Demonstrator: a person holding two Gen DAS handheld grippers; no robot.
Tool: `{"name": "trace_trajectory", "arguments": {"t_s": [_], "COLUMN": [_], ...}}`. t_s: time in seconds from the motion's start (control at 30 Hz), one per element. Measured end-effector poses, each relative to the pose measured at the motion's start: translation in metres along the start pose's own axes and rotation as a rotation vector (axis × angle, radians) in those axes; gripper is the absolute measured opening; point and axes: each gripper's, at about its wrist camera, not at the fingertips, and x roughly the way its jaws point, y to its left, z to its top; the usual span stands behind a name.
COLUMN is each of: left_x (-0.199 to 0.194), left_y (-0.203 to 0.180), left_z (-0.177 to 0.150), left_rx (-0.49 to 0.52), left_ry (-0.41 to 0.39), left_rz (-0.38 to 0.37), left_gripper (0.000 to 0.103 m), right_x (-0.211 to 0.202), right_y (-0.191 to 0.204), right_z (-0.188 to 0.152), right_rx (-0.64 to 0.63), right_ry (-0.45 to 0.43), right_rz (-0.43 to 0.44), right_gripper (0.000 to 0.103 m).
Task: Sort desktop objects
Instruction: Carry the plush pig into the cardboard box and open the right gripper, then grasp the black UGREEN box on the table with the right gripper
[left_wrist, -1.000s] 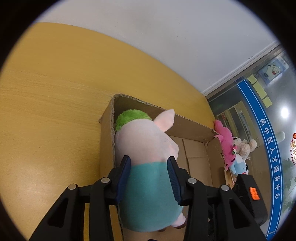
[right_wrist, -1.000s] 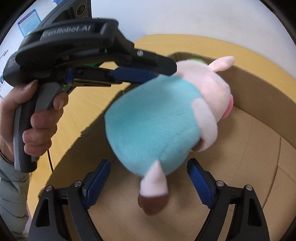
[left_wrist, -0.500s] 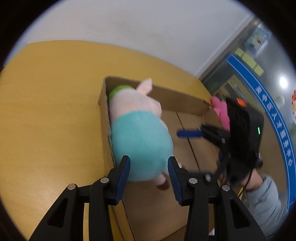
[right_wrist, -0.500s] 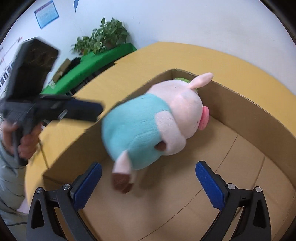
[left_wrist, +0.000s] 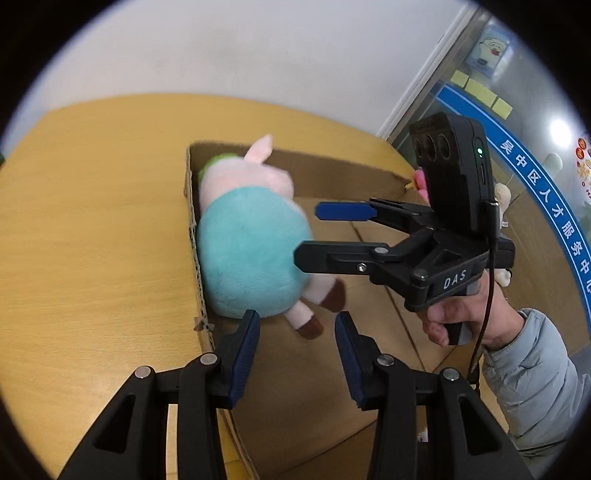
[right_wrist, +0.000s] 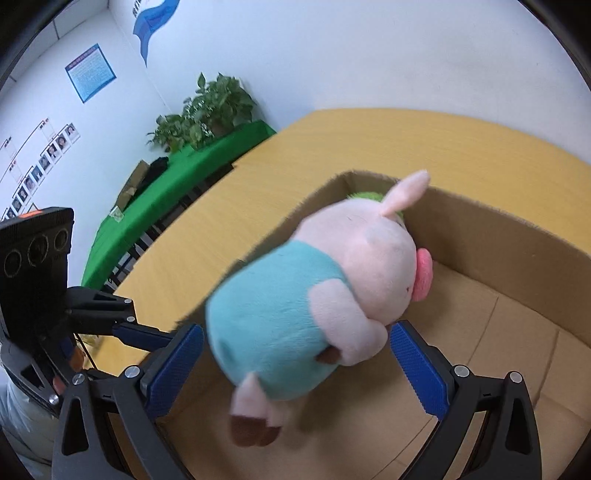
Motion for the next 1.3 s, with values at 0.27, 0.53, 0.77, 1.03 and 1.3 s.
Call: {"name": "trace_trajectory", "arguments": {"t_s": [0.27,0.53,0.77,1.03,1.3], "left_x": [-0.084,-0.142,-0.14,-0.13,-0.119], "left_y": [-0.064,-0.136,-0.157,-0.179,-0.18], "left_z": [-0.011,-0.056,-0.093,-0.12,-0.13], "left_rx": [0.05,0.132,0.064,0.07,0.038], "left_ry": [-0.248,-0.407,-0.396,-0.33,-0.308], "left_rz": [0.151,0.195,0.212,0.167,0.165], "left_gripper": [0.06,0.08,0.08,0.08,0.08], "right_x": [-0.139,-0.252,-0.283,-0.306,-0.296], "right_y": [0.07,0.114,0.141,0.144,0.148], "right_z": [-0.033,-0.108,-0.168,-0.2,-0.208], "right_rx": [-0.145,-0.006,0.054,0.115,0.082], "right_ry": [-0.159,-0.283,-0.272,-0.279,-0.244], "right_rz": [-0.307,-0.466,-0.49,-0.439,-0.5], "right_gripper": [0.103,0.103,0.103,0.103,0.103]}}
